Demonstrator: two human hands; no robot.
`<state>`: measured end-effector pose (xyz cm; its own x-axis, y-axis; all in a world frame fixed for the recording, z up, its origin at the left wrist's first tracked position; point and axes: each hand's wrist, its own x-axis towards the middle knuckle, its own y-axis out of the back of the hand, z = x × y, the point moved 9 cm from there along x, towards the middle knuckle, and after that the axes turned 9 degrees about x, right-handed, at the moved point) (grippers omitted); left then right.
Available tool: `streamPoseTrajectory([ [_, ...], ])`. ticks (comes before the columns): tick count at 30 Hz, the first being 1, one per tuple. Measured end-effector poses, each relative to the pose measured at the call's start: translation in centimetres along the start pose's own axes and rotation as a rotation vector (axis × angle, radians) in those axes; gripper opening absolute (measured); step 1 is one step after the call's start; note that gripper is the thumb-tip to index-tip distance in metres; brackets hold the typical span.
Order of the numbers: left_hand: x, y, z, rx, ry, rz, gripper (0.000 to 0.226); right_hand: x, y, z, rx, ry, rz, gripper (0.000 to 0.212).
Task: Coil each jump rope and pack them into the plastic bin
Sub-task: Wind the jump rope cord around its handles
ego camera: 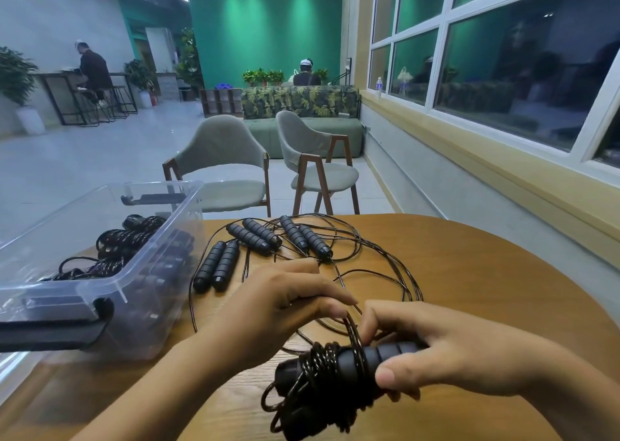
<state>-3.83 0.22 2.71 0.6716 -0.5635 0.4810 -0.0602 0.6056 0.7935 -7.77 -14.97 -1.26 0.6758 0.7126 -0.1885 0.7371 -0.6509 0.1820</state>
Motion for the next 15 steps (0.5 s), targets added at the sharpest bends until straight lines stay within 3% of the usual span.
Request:
streamPoseTrajectory([
  [5,0.9,-0.6,0.8,-0.060,-0.017,0.002,0.024,-0.1,0.1,-0.4,0.356,0.120,-0.006,0.026],
  [10,-2.0,-4.7,-5.8,0.016,0.288,-0.065,0.027,0.1,1.1,-1.3,0.574,0.254,0.101,0.032],
  [12,-2.2,-5.6,-6.0,-0.031,0.359,-0.075,0.011,0.2,1.7,-1.3,0.603,0.281,0.168,0.044],
  [15,-0.9,-5.4,-1.6,-0.059,0.282,-0.104,0.038,0.1,2.9,-1.3,0.623,0.318,0.294,0.052],
])
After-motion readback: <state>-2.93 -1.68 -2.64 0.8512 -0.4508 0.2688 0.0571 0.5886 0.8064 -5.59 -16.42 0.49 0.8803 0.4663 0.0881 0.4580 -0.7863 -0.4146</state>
